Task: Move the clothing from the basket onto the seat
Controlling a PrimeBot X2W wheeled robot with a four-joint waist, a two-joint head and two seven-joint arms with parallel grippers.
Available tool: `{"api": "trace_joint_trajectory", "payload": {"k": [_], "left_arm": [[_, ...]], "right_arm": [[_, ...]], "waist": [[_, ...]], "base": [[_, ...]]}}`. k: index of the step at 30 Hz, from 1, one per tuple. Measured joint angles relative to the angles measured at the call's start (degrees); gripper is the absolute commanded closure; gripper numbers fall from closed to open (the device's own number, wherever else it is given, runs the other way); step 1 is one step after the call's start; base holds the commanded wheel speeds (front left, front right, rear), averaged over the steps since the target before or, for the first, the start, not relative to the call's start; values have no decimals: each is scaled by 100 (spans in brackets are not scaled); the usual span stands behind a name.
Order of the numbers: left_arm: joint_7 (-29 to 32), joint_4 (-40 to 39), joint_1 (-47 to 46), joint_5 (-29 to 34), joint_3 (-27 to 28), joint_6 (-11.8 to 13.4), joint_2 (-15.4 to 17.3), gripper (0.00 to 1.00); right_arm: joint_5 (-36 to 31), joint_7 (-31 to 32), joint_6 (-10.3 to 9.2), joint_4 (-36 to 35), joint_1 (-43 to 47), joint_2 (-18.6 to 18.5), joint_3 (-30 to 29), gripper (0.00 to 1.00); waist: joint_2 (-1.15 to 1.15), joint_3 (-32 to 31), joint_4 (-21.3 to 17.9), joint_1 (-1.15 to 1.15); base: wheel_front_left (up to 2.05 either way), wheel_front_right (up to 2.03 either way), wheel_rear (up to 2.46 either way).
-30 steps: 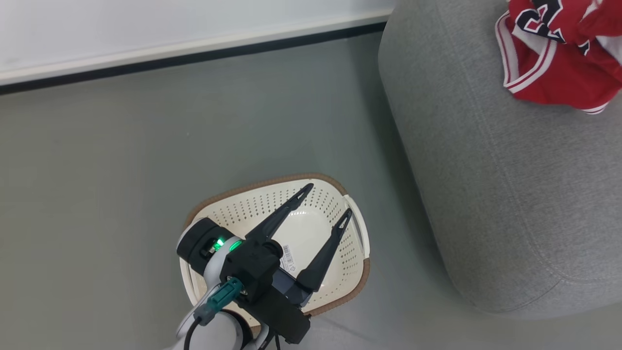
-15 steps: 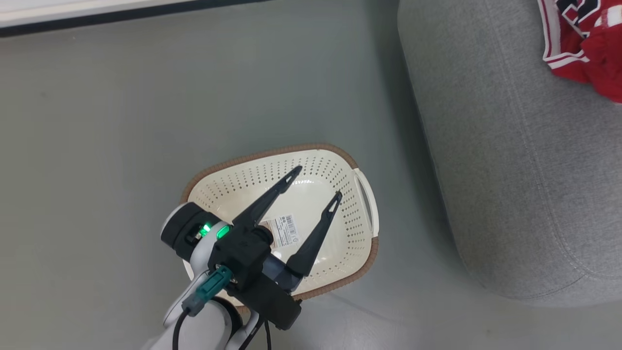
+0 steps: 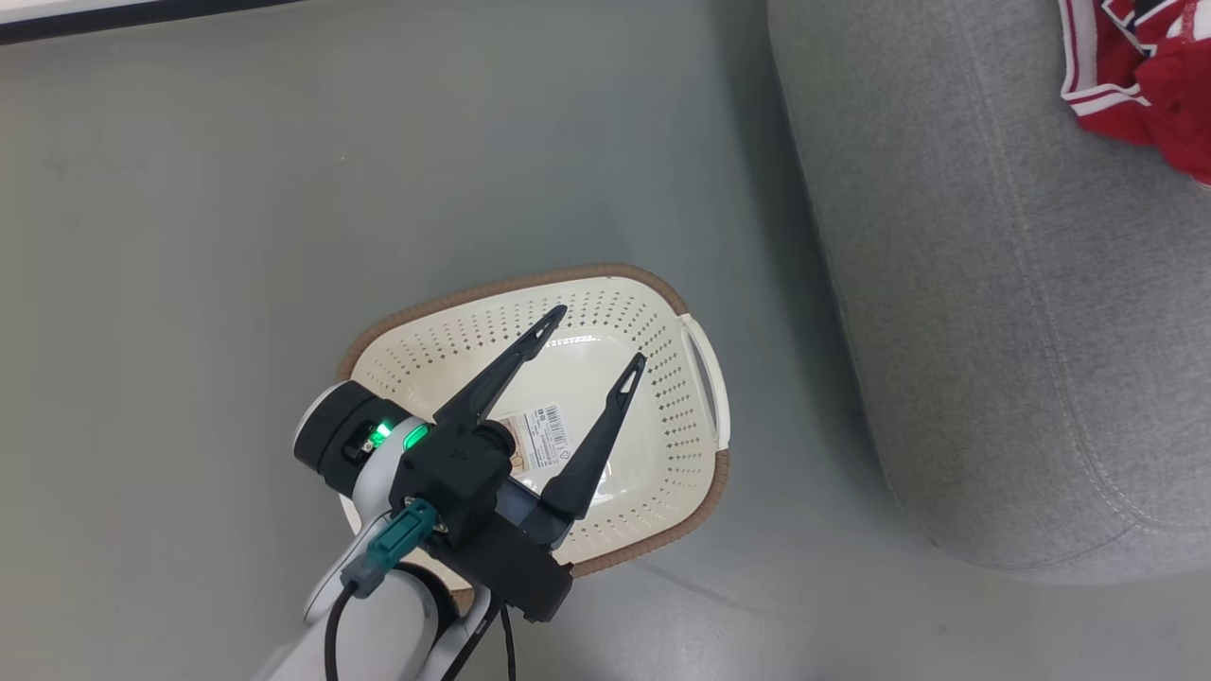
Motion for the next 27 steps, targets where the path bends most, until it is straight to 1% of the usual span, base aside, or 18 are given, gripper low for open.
{"api": "trace_joint_trajectory", "payload": {"k": [1, 2, 3, 4, 6, 9, 15, 24, 27], "left_arm": [[0, 0, 0, 0, 0, 0, 0, 0], [-1, 7, 0, 0, 7, 0, 1, 0], [-2, 12, 0, 0, 15, 0, 4, 0], [-7, 16, 0, 0, 23, 0, 5, 0], [-8, 34, 0, -1, 34, 0, 9, 0], [-14, 89, 0, -2, 57, 0, 22, 0], [-87, 185, 16, -47, 130, 8, 74, 0], [-263, 454, 170, -157, 224, 51, 56, 0], [-320, 555, 179, -210, 245, 51, 0, 0]], "right_arm": [[0, 0, 0, 0, 0, 0, 0, 87], [-25, 0, 33, 9, 0, 8, 19, 78], [-35, -1, 42, 15, 0, 27, 47, 65], [-44, -1, 58, 25, 0, 57, 70, 47], [-49, -3, 96, 46, 0, 131, 107, 0], [-52, -9, 211, 67, 0, 231, 155, 0], [-86, -44, 377, 67, 4, 469, 243, 0], [-242, -107, 550, 52, 208, 686, 464, 0], [-311, -110, 594, 37, 287, 690, 538, 0]], "waist": [[0, 0, 0, 0], [0, -4, -21, 0], [0, -9, -45, 0], [0, -14, -69, -1], [0, -30, -122, 0], [0, -64, -209, 0], [0, -186, -415, 0], [0, -563, -716, -1], [0, -742, -788, -1]], "base": [[0, 0, 0], [0, 0, 0], [0, 0, 0], [0, 0, 0], [0, 0, 0], [0, 0, 0], [0, 0, 0], [0, 0, 0], [0, 0, 0]]}}
